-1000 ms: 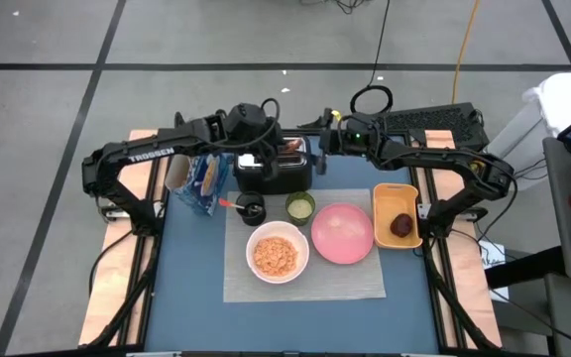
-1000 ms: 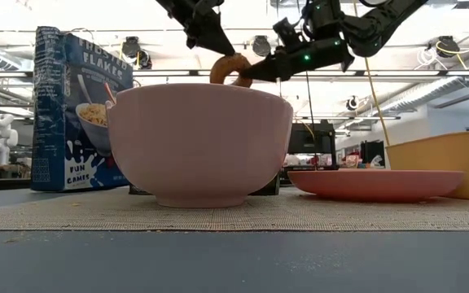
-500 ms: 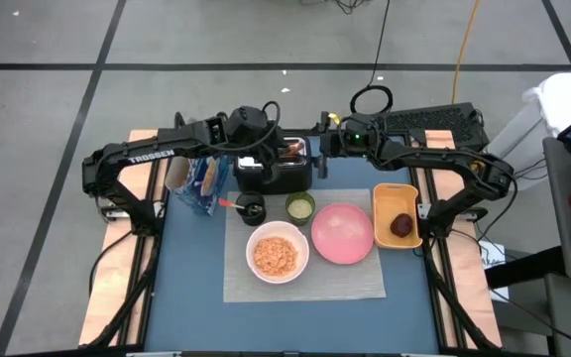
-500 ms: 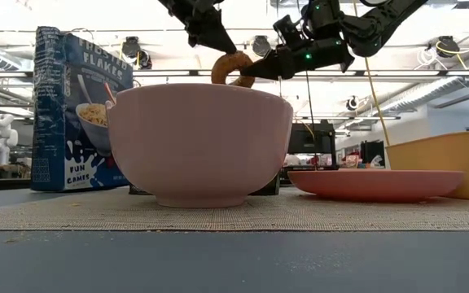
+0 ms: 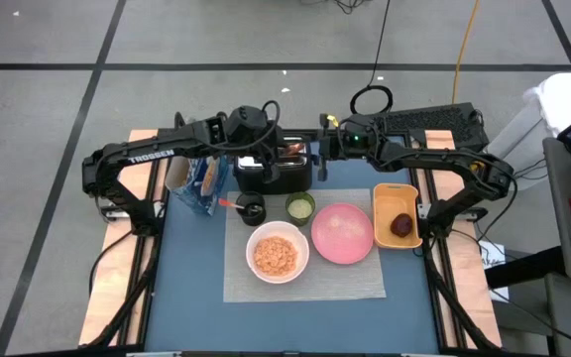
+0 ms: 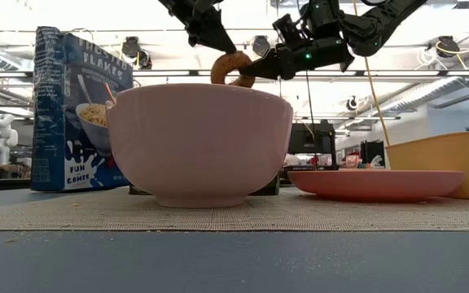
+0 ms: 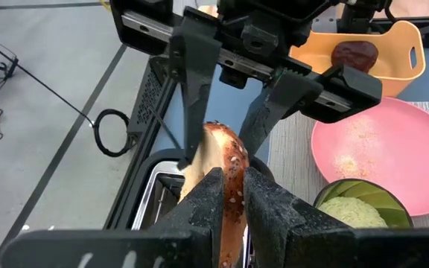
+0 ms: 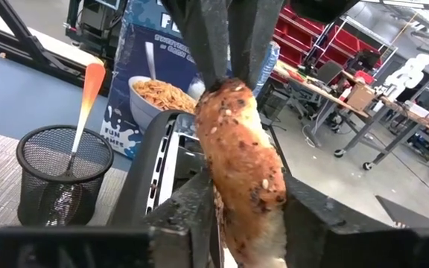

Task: Arrange a breakfast setting
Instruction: Put the bagel on the pink plate

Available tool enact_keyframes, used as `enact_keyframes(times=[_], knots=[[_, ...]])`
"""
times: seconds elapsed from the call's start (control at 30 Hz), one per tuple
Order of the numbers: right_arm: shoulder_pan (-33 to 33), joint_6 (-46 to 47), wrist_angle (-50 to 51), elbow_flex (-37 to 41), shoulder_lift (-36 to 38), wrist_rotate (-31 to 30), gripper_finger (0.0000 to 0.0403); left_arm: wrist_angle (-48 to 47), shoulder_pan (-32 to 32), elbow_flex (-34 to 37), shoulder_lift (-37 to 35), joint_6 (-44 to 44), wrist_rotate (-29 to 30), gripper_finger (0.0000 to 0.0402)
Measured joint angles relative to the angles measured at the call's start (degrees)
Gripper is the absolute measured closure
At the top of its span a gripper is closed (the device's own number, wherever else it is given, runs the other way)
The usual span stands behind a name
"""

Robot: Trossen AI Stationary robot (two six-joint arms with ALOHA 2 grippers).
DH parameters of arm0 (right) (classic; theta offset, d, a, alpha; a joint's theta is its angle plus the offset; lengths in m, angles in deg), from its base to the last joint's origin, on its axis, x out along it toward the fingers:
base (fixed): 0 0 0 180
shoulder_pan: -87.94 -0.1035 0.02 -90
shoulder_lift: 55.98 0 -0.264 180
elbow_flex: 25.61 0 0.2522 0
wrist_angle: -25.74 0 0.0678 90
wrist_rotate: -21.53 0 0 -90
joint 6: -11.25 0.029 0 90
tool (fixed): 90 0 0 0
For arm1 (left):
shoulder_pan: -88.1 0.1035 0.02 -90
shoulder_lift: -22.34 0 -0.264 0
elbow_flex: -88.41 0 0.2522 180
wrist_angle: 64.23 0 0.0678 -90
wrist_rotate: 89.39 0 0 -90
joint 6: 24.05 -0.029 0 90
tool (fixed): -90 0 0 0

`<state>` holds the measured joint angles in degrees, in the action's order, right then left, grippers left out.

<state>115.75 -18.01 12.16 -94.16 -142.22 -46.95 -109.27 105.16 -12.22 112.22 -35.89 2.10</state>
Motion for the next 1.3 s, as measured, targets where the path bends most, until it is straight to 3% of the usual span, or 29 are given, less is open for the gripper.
enact_keyframes(times=[0.2,0.47,0.83,1.3], knots=[[-0.1,0.0,0.2,0.0,0.1,0.0,0.0311,0.1,0.0,0.0,0.0,0.0,0.0,0.0346],[-0.2,0.0,0.0,0.0,0.1,-0.2,0.0316,0.1,0.0,0.0,0.0,0.8,0.0,0.0339],[-0.3,-0.3,1.1,0.0,1.6,-0.2,0.0317,0.3,0.0,0.0,0.0,2.8,0.1,0.0248],[-0.5,-2.9,20.3,0.0,15.6,-0.4,0.0346,1.4,0.0,0.0,0.0,1.2,0.1,0.0236]])
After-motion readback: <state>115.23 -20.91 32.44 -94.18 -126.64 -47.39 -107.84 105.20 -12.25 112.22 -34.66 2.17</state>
